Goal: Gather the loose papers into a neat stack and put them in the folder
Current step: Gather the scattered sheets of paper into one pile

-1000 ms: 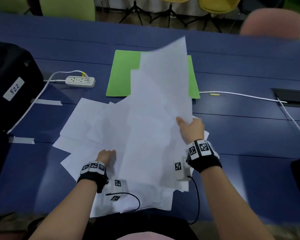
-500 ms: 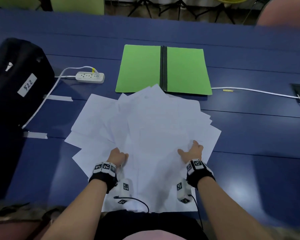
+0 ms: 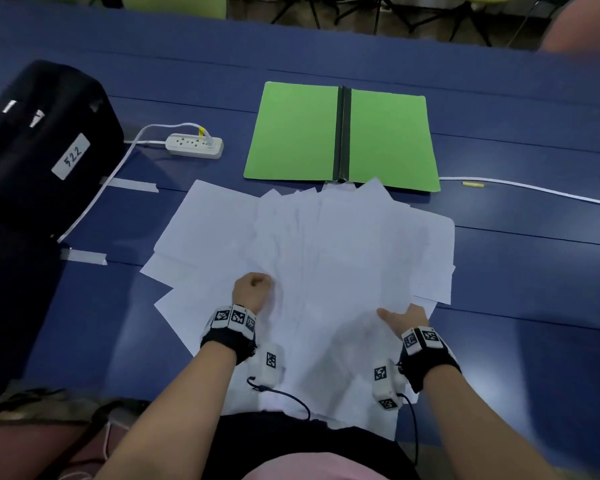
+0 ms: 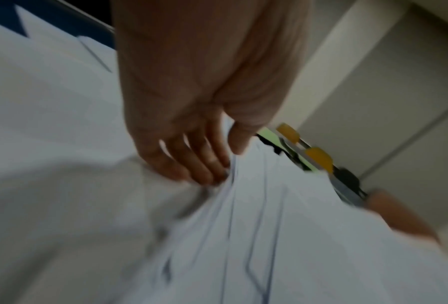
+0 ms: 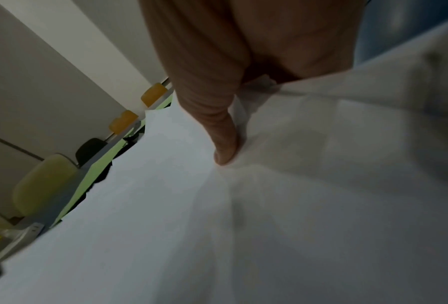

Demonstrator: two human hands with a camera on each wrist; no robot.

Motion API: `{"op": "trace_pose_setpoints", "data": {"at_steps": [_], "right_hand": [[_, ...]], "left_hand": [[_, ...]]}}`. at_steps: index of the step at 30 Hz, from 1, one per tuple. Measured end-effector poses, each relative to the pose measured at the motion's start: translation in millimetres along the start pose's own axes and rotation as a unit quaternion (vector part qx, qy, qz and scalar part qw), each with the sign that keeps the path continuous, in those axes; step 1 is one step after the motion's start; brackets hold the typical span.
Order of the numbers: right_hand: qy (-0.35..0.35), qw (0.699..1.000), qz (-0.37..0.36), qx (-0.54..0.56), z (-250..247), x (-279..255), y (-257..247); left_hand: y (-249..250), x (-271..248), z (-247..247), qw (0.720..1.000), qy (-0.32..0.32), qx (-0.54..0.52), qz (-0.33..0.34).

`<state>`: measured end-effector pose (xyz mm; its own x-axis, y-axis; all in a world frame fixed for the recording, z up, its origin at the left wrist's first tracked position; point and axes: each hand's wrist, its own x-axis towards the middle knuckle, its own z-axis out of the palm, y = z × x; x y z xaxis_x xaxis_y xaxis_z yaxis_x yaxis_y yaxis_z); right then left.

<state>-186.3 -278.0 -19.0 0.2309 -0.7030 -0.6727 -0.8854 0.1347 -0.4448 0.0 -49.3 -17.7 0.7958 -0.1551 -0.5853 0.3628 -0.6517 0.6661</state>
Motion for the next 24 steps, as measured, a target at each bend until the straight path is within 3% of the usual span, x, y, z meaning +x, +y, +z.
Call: {"op": "trace_pose_setpoints", "data": {"at_steps": [3,7,10,13,16,18,21,24], "right_hand": [[0.006,1.0,-0.003,0.004,1,1,5],[-0.002,1.0,-0.011,0.001,2,1,4],[-0.001,1.0,-0.014,-0.009,2,1,6],[0.0,1.0,-0.025,-0.01,3,1,7],[0.001,0.999,-0.028,-0.017,3,0,7],[0.004,0.999,-0.029,-0.018,3,0,7],[0.009,0.999,-0.029,-0.016,4,-1,6],[0.016,0.999,-0.024,-0.015,4,-3,6]], "left_hand": [[-15,5,-46,0.974,0.152,0.045,-0.162],[-47,2,-88,0.947,0.2,0.035,-0.249],[-56,-2,-93,0.941,0.213,0.023,-0.261],[-47,-2,-81,0.96,0.16,0.013,-0.229],[-38,8,-65,0.969,0.131,0.076,-0.196],[-35,9,-61,0.961,0.151,0.153,-0.173],[-38,9,-63,0.941,0.182,0.21,-0.194],[-43,14,-69,0.945,0.198,0.187,-0.184]]}}
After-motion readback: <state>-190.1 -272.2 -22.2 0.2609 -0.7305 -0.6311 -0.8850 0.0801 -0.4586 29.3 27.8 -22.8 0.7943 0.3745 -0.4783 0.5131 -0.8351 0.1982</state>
